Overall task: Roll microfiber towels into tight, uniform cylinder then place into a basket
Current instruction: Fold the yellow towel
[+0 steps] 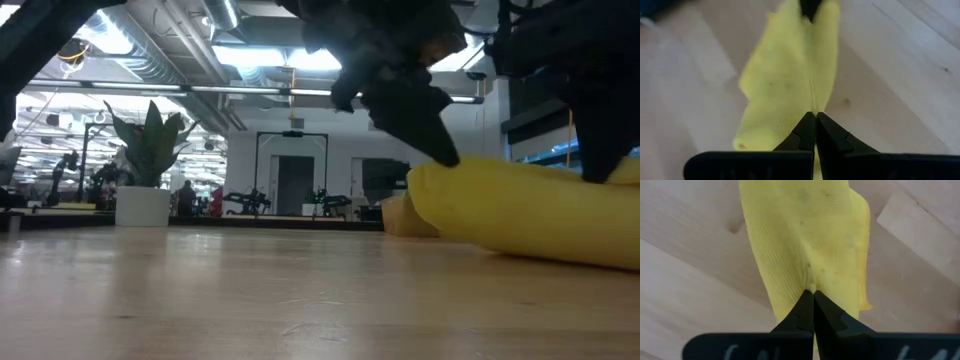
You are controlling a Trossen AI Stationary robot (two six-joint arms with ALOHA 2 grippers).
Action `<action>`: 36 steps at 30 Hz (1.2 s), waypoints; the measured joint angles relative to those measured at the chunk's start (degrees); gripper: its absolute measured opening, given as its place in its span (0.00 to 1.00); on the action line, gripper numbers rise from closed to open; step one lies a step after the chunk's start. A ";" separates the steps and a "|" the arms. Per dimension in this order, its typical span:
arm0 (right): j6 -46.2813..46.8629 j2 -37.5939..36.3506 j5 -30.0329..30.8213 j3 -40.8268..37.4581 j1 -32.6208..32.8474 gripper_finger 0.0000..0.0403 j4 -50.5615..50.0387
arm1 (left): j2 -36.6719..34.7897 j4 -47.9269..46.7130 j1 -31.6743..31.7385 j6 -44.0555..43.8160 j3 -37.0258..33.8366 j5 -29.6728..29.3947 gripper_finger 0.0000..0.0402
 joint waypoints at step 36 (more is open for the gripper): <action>-0.08 -11.33 -0.39 -0.04 -2.89 0.00 -1.00 | -0.07 -10.59 1.95 -11.12 9.37 -5.28 0.00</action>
